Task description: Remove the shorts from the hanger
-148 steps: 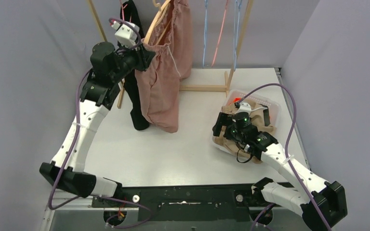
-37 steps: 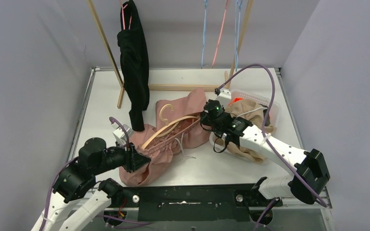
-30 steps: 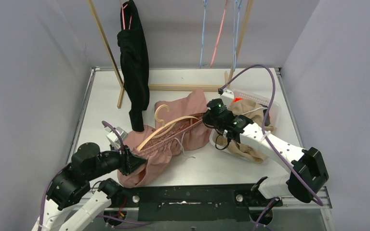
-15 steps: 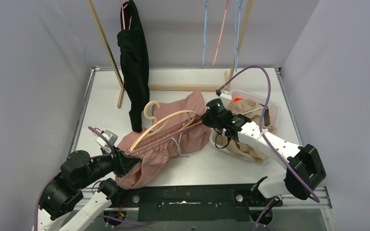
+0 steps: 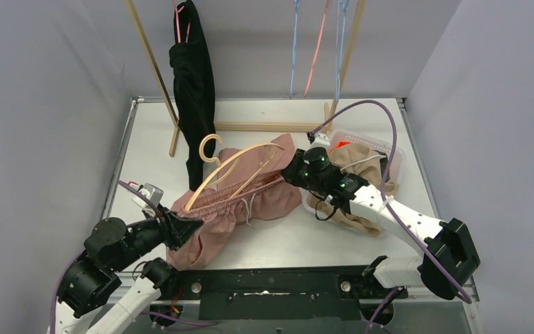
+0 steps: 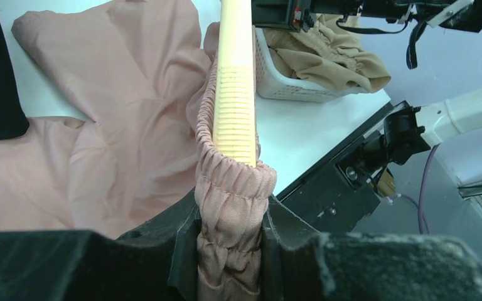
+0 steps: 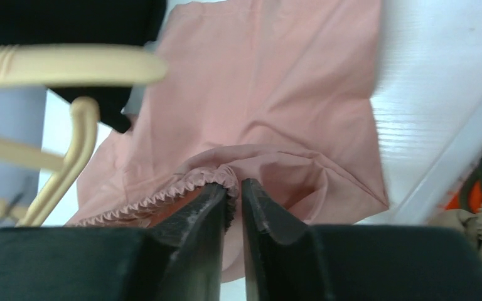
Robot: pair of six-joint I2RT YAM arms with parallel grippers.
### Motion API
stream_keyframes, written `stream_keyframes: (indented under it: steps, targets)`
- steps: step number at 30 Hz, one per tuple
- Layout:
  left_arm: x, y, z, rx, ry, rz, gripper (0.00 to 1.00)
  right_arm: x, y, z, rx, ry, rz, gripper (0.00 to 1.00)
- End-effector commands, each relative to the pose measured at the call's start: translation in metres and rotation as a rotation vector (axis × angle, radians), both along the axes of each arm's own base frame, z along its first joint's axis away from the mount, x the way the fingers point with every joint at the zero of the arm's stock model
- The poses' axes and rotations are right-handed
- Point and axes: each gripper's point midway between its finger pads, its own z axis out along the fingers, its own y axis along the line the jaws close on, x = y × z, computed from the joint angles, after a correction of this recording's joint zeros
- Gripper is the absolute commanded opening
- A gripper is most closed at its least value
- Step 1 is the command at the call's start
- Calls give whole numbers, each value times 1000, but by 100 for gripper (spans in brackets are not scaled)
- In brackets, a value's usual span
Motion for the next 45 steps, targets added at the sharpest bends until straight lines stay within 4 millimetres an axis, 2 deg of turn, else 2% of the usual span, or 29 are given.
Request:
stream_keyframes:
  steps: [1,4,9,11,13,16,24,28,33,37,45]
  targets:
    - [16,-8,48,-137,-134,25,0,4,-5,12,-13,-96,7,19]
    - [22,-18,35,-102,-81,1,0,-5,-2,25,-1,-124,23,25]
    - [26,-29,13,-48,-2,-41,0,-18,-7,52,25,-187,30,48]
    - [27,-33,6,-35,23,-55,0,-24,-7,61,48,-207,40,52]
    - [30,-37,-1,-27,47,-65,0,-27,-3,72,85,-231,55,56]
    - [36,-44,-10,-26,69,-77,0,-32,14,89,147,-275,111,59]
    - [53,-57,-15,-22,62,-87,0,-46,92,123,159,-406,235,62]
    - [57,-59,-15,-15,58,-88,0,-45,115,129,208,-418,223,61]
    - [57,-60,-20,-22,69,-90,0,-46,130,140,346,-437,200,57]
    - [55,-61,-22,-31,70,-93,0,-52,142,146,370,-440,259,57]
    - [56,-63,-20,-41,64,-102,0,-56,151,153,510,-407,246,55]
